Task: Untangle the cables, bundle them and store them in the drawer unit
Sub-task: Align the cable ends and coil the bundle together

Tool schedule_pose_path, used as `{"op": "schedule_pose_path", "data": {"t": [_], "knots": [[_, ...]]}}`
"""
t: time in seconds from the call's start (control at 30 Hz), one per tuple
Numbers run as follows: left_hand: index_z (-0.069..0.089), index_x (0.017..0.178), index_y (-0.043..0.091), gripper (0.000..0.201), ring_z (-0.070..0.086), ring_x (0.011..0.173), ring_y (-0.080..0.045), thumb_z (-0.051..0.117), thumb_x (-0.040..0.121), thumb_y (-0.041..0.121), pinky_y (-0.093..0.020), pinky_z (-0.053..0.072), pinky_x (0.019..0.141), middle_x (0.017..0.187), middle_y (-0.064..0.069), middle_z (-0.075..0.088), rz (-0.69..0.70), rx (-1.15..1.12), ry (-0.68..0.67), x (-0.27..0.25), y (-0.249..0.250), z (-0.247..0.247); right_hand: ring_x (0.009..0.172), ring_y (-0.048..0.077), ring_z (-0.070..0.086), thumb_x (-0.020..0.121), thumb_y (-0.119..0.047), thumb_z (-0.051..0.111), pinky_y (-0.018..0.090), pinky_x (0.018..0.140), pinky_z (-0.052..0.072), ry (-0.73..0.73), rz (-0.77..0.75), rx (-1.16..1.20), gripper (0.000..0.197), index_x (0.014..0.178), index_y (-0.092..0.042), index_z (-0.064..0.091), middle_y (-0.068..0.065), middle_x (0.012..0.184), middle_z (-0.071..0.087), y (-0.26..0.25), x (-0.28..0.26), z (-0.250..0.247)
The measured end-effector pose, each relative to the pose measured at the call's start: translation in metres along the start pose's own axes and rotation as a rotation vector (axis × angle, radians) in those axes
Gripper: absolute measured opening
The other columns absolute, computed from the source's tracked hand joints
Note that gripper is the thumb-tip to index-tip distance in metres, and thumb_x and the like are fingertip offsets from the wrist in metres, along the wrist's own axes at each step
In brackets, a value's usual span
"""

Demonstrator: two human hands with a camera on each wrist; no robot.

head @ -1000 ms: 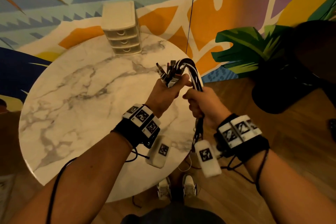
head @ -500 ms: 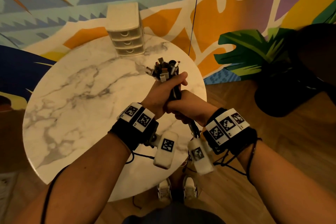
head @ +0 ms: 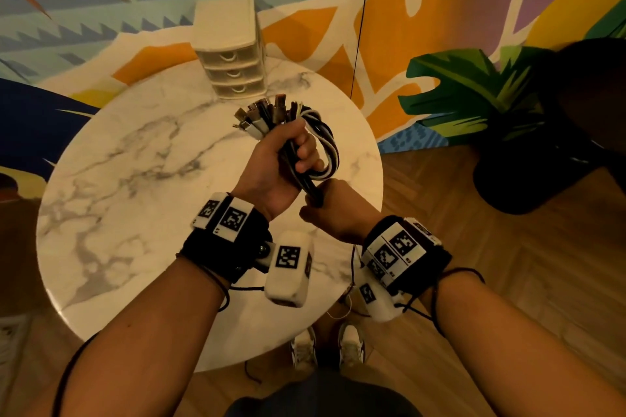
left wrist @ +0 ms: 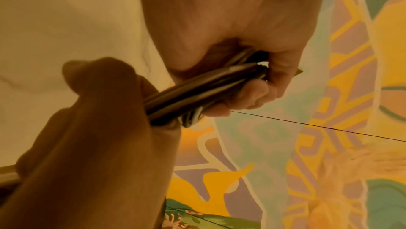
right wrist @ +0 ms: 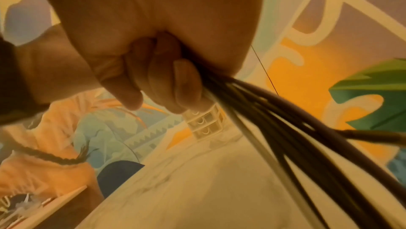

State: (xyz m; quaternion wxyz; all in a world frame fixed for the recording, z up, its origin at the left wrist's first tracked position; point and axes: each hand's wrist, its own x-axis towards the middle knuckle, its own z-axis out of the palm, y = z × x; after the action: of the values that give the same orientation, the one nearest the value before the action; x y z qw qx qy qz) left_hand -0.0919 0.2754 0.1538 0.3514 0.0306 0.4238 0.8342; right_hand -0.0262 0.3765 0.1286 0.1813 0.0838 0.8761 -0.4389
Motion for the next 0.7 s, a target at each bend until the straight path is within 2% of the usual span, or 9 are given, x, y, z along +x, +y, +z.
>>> {"op": "schedule_pose_path", "data": {"t": [0.07, 0.17, 0.27, 0.37, 0.43, 0.53, 0.63, 0.7], "knots": [[0.041, 0.065, 0.015, 0.029, 0.03, 0.04, -0.008, 0.042, 0.093, 0.024, -0.025, 0.032, 0.054, 0.049, 0.005, 0.037, -0.015, 0.028, -0.001, 0.0, 0.005, -0.002, 0.053, 0.019, 0.029, 0.081, -0.019, 0.059, 0.032, 0.053, 0.024, 0.001, -0.019, -0.05, 0.042, 0.052, -0.014, 0.03, 0.005, 0.054, 0.032, 0.0, 0.002, 0.002], [0.038, 0.062, 0.016, 0.032, 0.023, 0.035, -0.007, 0.041, 0.093, 0.023, -0.025, 0.02, 0.048, 0.043, 0.007, 0.031, -0.025, 0.06, -0.005, 0.001, 0.007, -0.002, 0.054, 0.019, 0.027, 0.079, -0.017, 0.059, 0.033, 0.054, 0.024, -0.008, -0.053, -0.064, 0.041, 0.052, -0.015, 0.028, 0.005, 0.054, 0.029, 0.001, 0.006, 0.007], [0.035, 0.055, 0.017, 0.039, 0.018, 0.031, -0.007, 0.045, 0.092, 0.025, -0.027, 0.012, 0.044, 0.037, 0.007, 0.025, -0.032, 0.113, 0.007, 0.002, 0.009, -0.003, 0.052, 0.017, 0.031, 0.08, -0.017, 0.06, 0.03, 0.053, 0.027, -0.034, -0.03, -0.076, 0.038, 0.052, -0.015, 0.034, 0.002, 0.053, 0.035, 0.013, 0.01, 0.008], [0.033, 0.052, 0.016, 0.043, 0.015, 0.03, -0.009, 0.05, 0.09, 0.026, -0.026, 0.011, 0.042, 0.035, 0.006, 0.024, -0.051, 0.209, -0.037, -0.001, 0.014, -0.005, 0.05, 0.009, 0.038, 0.081, -0.015, 0.061, 0.025, 0.05, 0.031, -0.026, 0.01, -0.132, 0.036, 0.051, -0.023, 0.042, -0.004, 0.053, 0.043, 0.041, 0.01, -0.002], [0.032, 0.051, 0.016, 0.042, 0.014, 0.031, -0.01, 0.05, 0.088, 0.024, -0.027, 0.01, 0.041, 0.035, 0.005, 0.024, -0.092, 0.314, -0.084, -0.004, 0.017, -0.005, 0.049, 0.008, 0.039, 0.08, -0.013, 0.061, 0.026, 0.051, 0.032, -0.005, 0.013, -0.183, 0.036, 0.051, -0.025, 0.044, -0.005, 0.053, 0.045, 0.059, 0.011, -0.015], [0.036, 0.049, 0.016, 0.042, 0.016, 0.03, -0.009, 0.052, 0.087, 0.02, -0.027, 0.008, 0.041, 0.035, 0.005, 0.027, -0.145, 0.498, -0.182, -0.006, 0.021, 0.005, 0.049, 0.011, 0.037, 0.081, -0.015, 0.063, 0.027, 0.053, 0.031, 0.051, 0.03, -0.318, 0.036, 0.051, -0.021, 0.043, -0.004, 0.052, 0.044, 0.072, 0.02, -0.044], [0.046, 0.045, 0.022, 0.049, 0.021, 0.029, -0.006, 0.05, 0.092, 0.01, -0.019, 0.01, 0.038, 0.036, 0.008, 0.032, -0.19, 0.689, -0.236, -0.005, 0.03, 0.021, 0.053, 0.016, 0.036, 0.079, -0.016, 0.064, 0.031, 0.054, 0.031, 0.119, 0.049, -0.327, 0.036, 0.051, -0.017, 0.041, 0.001, 0.052, 0.04, 0.074, 0.03, -0.074], [0.05, 0.049, 0.021, 0.044, 0.021, 0.03, -0.007, 0.052, 0.091, 0.006, -0.015, 0.014, 0.038, 0.037, 0.005, 0.032, -0.228, 0.796, -0.243, -0.003, 0.034, 0.026, 0.056, 0.019, 0.042, 0.08, -0.018, 0.065, 0.031, 0.056, 0.035, 0.119, 0.113, -0.321, 0.033, 0.052, -0.017, 0.046, 0.003, 0.055, 0.046, 0.086, 0.031, -0.082]]}}
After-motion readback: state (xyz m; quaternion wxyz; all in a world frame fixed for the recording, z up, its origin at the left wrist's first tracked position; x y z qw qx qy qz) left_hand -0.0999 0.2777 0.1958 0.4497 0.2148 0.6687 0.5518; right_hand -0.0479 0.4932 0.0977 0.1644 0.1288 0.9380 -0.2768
